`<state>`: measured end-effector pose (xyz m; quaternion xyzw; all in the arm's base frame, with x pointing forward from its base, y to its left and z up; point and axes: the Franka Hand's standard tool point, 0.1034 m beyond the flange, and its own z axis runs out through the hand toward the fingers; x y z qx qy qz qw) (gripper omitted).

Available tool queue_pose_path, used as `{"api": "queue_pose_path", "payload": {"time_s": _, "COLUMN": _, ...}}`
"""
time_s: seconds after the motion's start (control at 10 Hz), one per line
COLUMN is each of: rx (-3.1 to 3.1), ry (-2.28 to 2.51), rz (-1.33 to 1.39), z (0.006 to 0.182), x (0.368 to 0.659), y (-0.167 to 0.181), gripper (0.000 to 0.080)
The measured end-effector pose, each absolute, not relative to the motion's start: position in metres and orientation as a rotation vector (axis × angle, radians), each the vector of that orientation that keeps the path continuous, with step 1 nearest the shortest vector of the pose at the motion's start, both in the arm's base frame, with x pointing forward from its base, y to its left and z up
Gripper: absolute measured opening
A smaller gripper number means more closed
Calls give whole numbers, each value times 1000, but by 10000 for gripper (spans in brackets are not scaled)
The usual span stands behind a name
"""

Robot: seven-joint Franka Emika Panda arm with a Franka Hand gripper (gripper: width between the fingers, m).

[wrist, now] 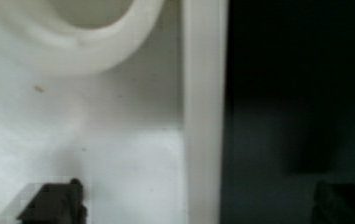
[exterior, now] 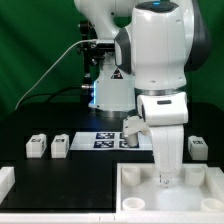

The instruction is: Assemble one leg

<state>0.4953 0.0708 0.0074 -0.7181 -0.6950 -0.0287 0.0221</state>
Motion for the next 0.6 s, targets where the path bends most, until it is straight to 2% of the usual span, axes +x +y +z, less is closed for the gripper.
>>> {"api": "queue_pose_path", "payload": {"time_s": 0.5, "rx": -2279, "ry": -2086, "rz": -74, "z": 9, "x": 494, "y": 71, "gripper": 649}}
{"api": "queue_pose_path", "payload": {"time_s": 0.6, "rx": -2370, "ry": -1978, "rz": -44, "z": 21, "x": 489, "y": 71, "gripper": 649}}
